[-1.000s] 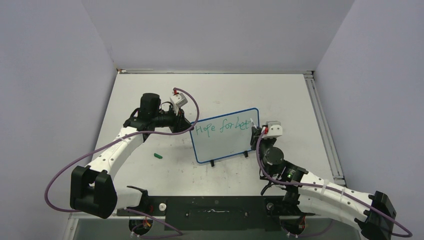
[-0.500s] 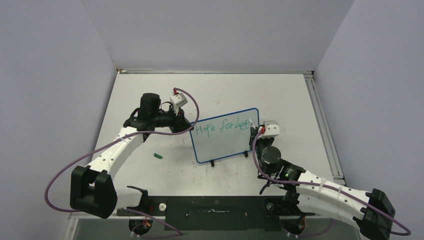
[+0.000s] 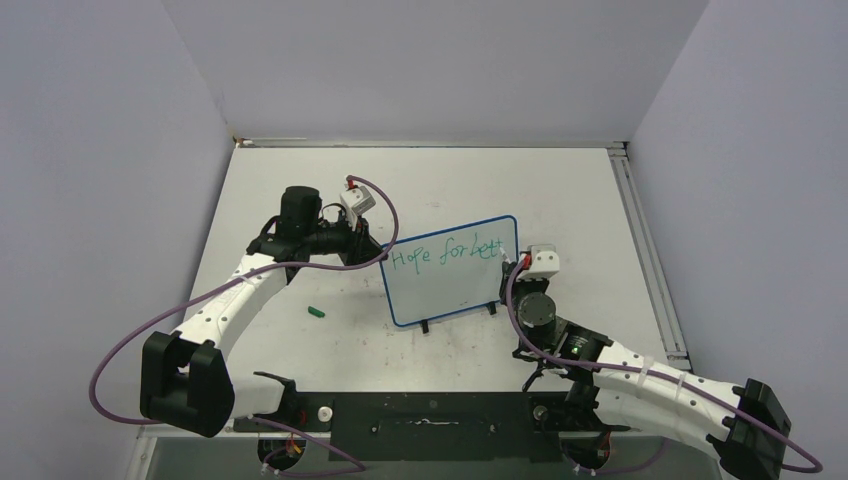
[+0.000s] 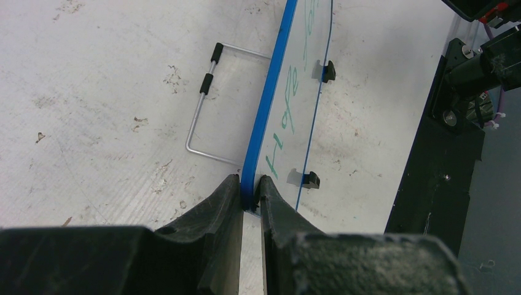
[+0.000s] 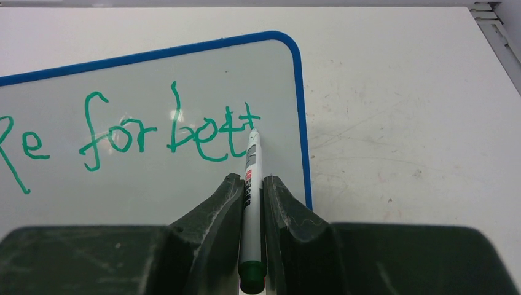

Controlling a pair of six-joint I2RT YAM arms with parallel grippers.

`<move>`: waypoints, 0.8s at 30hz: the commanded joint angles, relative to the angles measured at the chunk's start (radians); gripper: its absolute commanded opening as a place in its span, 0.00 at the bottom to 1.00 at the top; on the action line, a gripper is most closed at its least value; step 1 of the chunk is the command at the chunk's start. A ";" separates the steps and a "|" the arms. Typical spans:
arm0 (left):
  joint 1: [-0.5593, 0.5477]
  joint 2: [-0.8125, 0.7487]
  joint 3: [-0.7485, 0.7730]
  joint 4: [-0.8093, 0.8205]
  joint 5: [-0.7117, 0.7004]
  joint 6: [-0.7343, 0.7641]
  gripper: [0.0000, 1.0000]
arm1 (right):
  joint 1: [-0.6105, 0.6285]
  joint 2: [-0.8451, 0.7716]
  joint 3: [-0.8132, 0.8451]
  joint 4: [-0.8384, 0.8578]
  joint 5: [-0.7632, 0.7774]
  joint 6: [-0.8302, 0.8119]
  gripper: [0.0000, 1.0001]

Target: Write a sentence on the whiteboard

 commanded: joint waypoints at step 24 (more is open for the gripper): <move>-0.003 0.011 0.013 -0.053 -0.041 0.037 0.00 | -0.004 -0.044 0.005 0.052 0.034 -0.056 0.05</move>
